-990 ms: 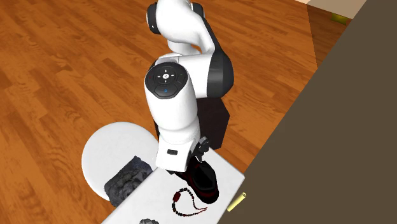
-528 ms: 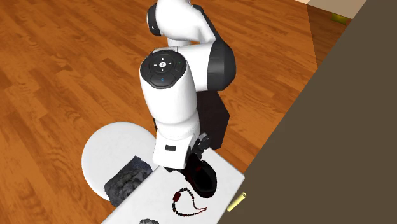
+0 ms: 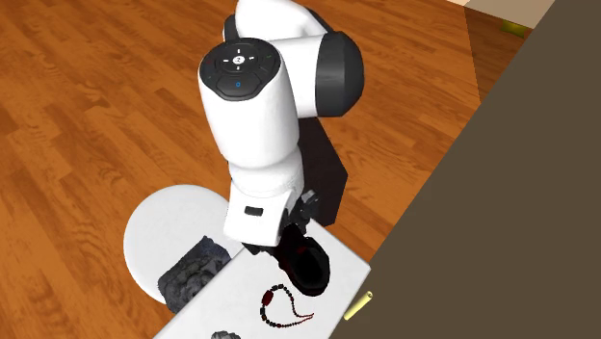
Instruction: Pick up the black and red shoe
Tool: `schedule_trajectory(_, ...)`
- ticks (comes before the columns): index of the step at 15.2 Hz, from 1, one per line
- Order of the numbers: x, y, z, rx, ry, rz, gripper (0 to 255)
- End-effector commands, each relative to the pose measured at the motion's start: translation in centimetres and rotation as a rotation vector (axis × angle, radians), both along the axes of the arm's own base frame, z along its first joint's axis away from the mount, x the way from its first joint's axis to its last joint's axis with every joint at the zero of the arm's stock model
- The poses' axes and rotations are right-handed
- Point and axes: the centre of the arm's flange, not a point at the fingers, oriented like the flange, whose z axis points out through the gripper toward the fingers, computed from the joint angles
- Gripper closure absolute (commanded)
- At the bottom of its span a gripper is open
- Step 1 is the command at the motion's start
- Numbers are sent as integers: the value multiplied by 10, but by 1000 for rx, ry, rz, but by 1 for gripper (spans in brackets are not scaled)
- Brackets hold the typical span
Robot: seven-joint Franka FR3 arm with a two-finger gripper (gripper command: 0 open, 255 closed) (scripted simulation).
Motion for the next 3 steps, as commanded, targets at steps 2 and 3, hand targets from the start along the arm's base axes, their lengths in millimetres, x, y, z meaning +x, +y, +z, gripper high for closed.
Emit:
schedule_trajectory(2,-1,0,14,0,-2,0,255)
schedule_trajectory(3,-1,0,14,0,-2,0,255)
